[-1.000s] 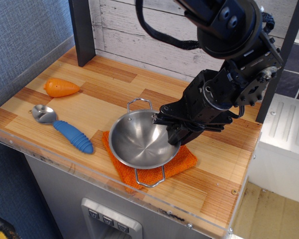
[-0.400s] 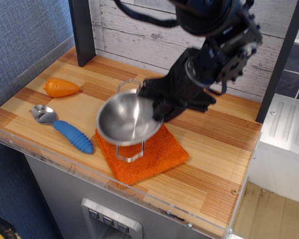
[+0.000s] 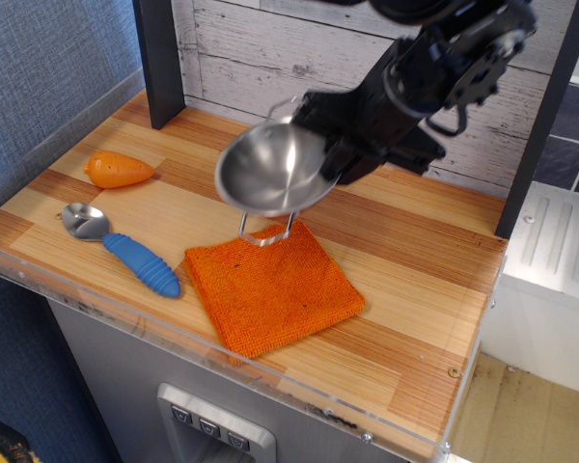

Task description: Move the bowl to the upper right side of the table

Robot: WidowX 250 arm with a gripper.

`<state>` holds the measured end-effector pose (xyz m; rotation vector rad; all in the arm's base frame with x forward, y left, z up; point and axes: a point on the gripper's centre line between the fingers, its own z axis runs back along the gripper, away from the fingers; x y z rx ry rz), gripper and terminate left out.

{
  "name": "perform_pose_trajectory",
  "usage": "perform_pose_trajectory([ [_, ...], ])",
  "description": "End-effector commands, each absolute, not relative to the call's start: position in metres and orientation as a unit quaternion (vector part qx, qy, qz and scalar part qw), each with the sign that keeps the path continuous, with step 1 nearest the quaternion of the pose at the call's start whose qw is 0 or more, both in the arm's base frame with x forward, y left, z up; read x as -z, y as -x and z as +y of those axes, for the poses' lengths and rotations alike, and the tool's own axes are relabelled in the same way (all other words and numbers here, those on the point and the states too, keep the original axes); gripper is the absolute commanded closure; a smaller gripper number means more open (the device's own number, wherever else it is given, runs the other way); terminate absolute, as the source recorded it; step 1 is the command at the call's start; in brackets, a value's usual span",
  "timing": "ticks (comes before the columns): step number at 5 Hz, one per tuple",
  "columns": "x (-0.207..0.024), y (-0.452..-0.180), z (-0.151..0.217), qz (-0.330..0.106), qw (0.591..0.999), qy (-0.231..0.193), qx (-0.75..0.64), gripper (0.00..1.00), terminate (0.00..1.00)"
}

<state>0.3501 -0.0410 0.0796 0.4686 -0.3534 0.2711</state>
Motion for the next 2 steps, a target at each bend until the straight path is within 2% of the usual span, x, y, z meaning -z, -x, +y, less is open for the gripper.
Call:
perform_pose_trajectory([
  [1,-0.101,-0.376,-0.084,-0.219,0.954,-0.205,-0.009,1.00,0.00],
  [2,-0.094,-0.377,-0.099,-0.222,0.954,-0.197,0.029,1.00,0.00],
])
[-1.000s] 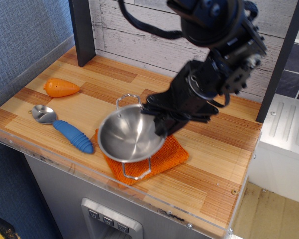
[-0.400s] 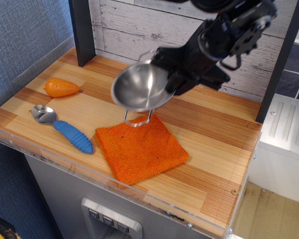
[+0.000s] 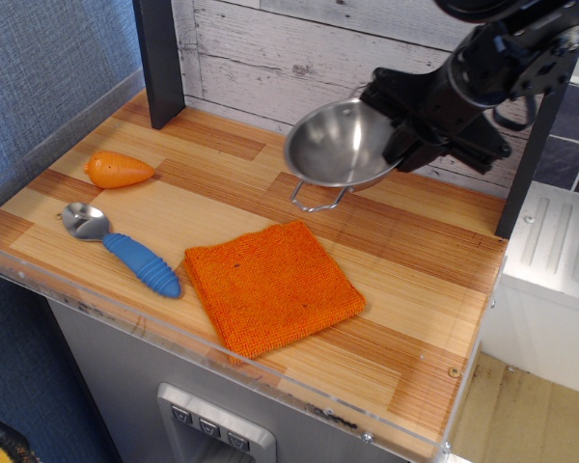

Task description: Move the bowl to the upper right side of the table

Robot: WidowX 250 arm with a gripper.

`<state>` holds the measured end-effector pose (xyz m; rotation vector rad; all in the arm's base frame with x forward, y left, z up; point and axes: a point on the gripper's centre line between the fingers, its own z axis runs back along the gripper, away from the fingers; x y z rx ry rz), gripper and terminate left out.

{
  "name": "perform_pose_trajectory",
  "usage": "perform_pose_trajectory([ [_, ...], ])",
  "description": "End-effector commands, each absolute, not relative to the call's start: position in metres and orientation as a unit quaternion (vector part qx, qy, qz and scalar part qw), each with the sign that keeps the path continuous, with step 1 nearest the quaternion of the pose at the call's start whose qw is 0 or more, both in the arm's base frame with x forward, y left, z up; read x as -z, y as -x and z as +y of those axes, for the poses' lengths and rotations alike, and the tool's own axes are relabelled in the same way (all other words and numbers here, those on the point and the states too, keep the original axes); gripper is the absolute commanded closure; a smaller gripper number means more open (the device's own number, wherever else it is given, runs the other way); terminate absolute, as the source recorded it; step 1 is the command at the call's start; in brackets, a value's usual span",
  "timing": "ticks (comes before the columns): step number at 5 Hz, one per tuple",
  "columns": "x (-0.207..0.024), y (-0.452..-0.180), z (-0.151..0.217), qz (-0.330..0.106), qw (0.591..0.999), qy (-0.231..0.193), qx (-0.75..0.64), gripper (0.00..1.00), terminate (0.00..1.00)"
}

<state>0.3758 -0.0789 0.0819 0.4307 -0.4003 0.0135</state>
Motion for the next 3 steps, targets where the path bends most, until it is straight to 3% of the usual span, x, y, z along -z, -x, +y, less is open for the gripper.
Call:
perform_pose_trajectory([
  [1,-0.084,-0.371,-0.105,-0.216,0.953,-0.205,0.063,1.00,0.00],
  [3,-0.058,-0.357,-0.121,-0.191,0.958,-0.189,0.099,1.00,0.00],
])
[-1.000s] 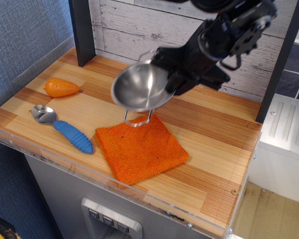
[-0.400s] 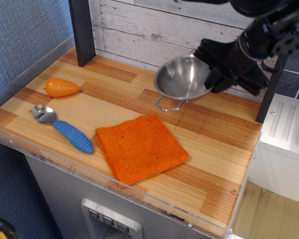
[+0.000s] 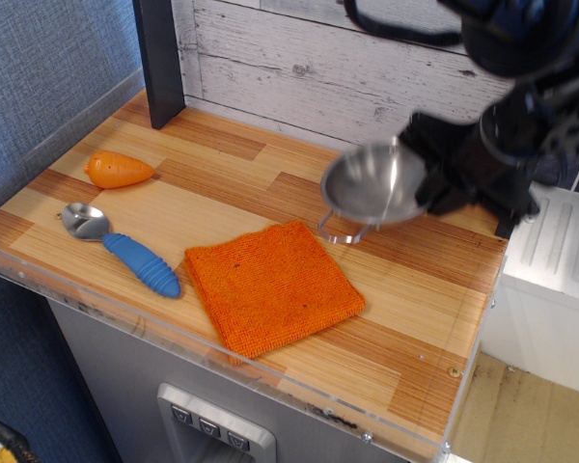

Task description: Move the bowl to the upper right side of the table

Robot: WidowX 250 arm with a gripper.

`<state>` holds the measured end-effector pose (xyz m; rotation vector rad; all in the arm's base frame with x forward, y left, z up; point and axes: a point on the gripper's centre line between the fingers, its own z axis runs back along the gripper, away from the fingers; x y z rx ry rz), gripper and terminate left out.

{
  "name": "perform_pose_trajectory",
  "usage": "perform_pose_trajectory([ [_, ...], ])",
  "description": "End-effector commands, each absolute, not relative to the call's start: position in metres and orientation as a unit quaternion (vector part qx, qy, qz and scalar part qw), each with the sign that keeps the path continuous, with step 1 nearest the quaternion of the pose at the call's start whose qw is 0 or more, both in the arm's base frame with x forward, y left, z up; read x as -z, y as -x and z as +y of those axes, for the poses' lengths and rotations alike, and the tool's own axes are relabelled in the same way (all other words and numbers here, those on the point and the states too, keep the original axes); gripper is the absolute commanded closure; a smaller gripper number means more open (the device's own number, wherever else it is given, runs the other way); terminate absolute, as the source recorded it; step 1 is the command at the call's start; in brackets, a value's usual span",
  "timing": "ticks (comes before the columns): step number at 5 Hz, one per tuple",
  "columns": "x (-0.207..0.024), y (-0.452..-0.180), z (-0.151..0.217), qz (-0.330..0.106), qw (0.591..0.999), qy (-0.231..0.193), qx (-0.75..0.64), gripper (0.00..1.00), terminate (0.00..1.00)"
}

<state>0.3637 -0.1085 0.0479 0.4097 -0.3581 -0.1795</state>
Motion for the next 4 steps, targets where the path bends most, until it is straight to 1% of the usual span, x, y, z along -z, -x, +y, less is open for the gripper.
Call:
perform_pose_trajectory([
  [1,-0.0483,-0.3500,-0.1266,-0.179,0.960,-0.185,0.109,1.00,0.00],
  [2,-0.0432,-0.3478,-0.1290,-0.173,0.961,-0.183,0.113,1.00,0.00],
  [3,-0.0418,-0.3475,-0.1308,-0.166,0.963,-0.180,0.111,0.00,0.00],
  [4,-0.0415,-0.3470,-0.1297,-0.162,0.966,-0.177,0.099,0.00,0.00],
])
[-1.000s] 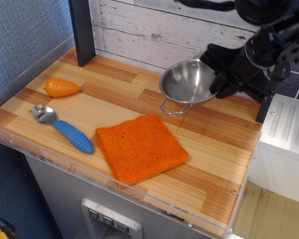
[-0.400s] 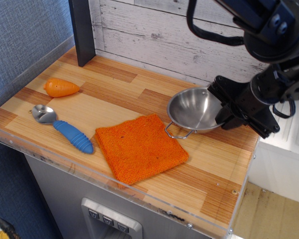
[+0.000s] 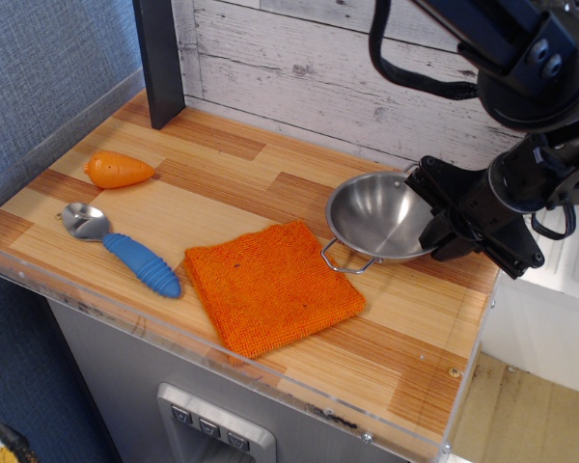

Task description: Move the bowl to the upper right side of the table

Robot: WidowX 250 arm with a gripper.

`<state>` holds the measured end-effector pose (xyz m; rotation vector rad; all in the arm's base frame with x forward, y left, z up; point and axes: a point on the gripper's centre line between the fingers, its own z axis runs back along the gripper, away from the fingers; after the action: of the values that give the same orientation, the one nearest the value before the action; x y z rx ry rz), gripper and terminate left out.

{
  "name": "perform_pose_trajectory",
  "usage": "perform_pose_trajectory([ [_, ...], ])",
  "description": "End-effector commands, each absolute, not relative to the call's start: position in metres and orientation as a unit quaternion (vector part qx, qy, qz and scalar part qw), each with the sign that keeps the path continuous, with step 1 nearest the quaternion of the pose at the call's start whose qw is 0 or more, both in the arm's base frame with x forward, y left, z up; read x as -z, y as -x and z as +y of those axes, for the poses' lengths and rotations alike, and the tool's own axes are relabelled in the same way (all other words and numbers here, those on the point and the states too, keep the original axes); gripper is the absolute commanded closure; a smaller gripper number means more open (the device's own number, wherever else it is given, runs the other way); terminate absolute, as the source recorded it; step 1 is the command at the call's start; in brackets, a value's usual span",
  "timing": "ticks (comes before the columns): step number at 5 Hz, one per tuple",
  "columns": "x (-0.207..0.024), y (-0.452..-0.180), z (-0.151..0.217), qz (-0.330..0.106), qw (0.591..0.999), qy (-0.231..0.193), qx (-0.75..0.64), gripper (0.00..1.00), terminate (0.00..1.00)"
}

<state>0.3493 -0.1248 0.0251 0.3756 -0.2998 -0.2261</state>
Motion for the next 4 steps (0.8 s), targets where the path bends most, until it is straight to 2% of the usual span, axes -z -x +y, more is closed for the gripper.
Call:
perform_pose_trajectory([
  [1,-0.043,-0.346,-0.129,-0.164,0.965,-0.180,0.101,0.00,0.00],
  [3,-0.046,-0.344,-0.129,-0.172,0.961,-0.184,0.110,0.00,0.00],
  [4,-0.056,-0.344,-0.132,-0.192,0.957,-0.179,0.126,0.00,0.00],
])
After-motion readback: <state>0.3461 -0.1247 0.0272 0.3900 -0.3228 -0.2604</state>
